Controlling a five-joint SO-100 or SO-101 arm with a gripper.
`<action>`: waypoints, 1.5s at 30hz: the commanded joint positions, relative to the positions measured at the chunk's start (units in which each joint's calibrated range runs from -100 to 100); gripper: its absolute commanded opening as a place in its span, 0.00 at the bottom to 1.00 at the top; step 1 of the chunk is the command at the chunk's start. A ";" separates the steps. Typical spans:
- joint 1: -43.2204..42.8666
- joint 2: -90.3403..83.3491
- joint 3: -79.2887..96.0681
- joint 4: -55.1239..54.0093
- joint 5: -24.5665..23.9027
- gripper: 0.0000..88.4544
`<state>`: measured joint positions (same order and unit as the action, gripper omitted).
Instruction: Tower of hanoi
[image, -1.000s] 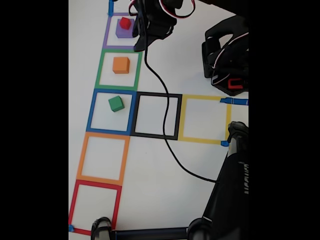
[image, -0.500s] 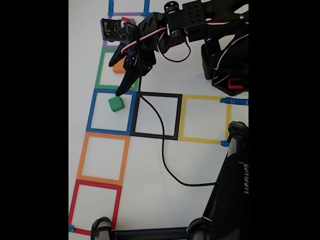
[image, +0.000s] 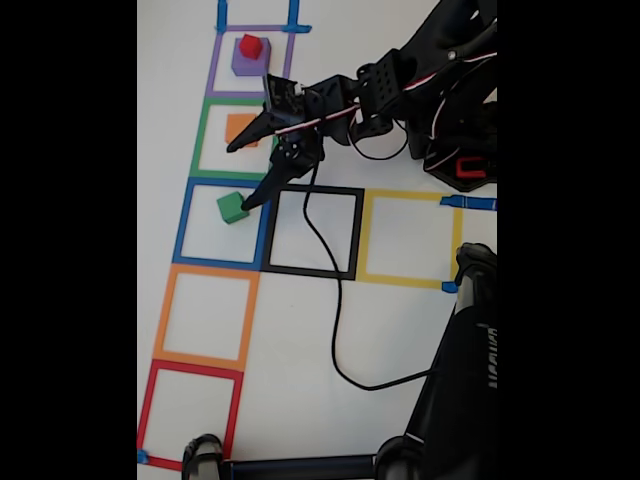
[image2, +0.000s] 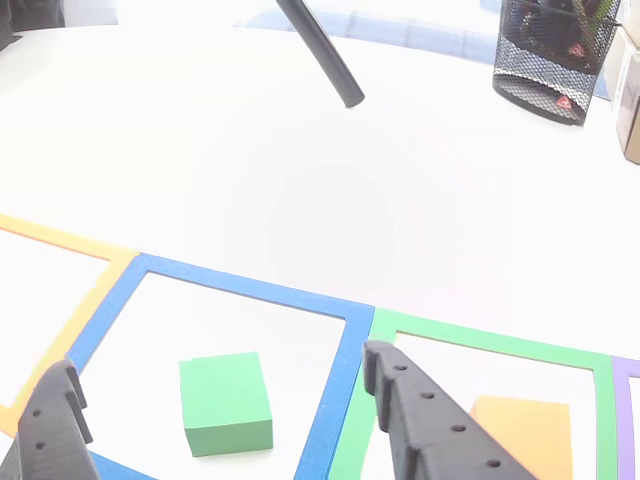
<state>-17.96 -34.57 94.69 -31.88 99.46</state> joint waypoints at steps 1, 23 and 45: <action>1.66 6.92 0.86 -10.63 0.54 0.37; 0.71 47.45 -17.87 -36.13 0.54 0.44; -2.07 64.00 -26.42 -44.72 0.54 0.44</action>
<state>-20.19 28.75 70.25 -75.17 99.28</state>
